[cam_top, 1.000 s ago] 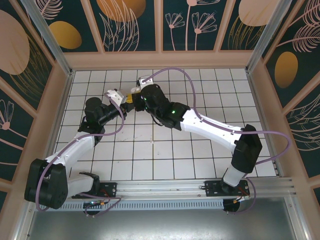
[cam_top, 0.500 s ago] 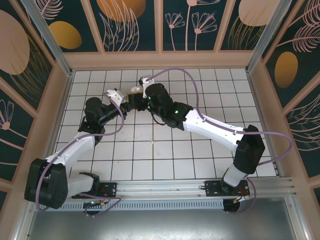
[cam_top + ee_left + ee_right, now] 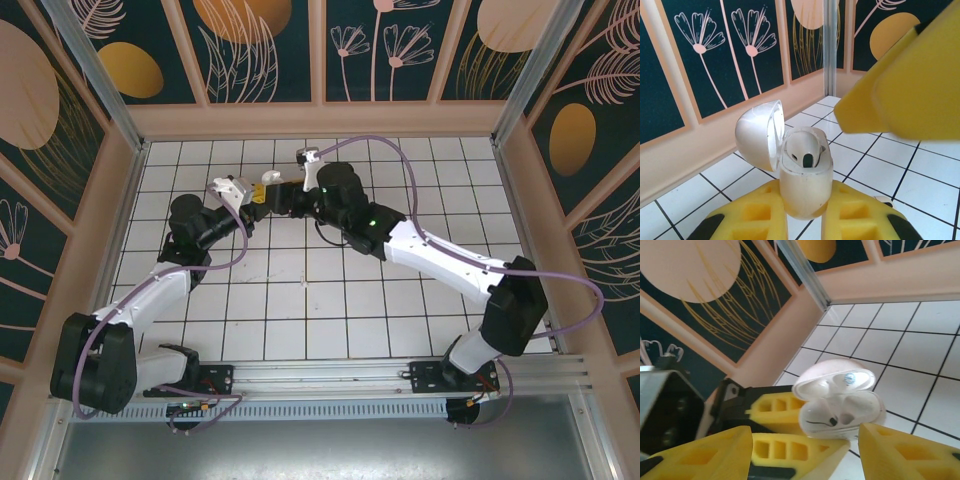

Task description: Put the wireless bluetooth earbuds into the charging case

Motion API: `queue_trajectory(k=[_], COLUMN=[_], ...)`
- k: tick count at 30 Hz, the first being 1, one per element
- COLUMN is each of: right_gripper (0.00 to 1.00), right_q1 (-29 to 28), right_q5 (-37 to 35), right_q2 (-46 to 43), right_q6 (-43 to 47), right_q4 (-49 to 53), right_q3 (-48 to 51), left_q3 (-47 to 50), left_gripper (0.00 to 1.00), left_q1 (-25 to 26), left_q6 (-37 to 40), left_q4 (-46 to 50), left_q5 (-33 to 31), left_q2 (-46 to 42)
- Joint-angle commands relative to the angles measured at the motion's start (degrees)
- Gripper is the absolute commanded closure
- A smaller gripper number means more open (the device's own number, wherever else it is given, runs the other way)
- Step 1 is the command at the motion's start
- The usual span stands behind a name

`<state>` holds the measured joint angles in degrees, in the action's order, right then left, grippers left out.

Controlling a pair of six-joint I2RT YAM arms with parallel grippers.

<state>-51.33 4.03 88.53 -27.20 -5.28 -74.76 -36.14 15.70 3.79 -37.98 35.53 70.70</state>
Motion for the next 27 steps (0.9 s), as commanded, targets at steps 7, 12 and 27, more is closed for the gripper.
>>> queue_trajectory(k=[7, 12, 27], right_gripper=[0.44, 0.46, 0.51], right_q1=[4.02, 5.18, 5.28], right_q5=[5.86, 4.86, 4.31], right_q2=[-7.10, -8.20, -1.20], right_q6=[-5.34, -5.97, -4.33], right_q4=[-7.84, -1.26, 24.76], right_q3=[6.25, 6.15, -0.95], left_q3=[-1.83, -2.27, -1.69], left_gripper=[0.90, 0.90, 0.90], left_q1=[0.09, 0.06, 0.06], left_q6=[-2.16, -3.49, -5.73], left_q4=[-3.74, -4.17, -4.70], left_q5=[2.13, 2.75, 2.53], left_q2=[1.09, 2.11, 4.00])
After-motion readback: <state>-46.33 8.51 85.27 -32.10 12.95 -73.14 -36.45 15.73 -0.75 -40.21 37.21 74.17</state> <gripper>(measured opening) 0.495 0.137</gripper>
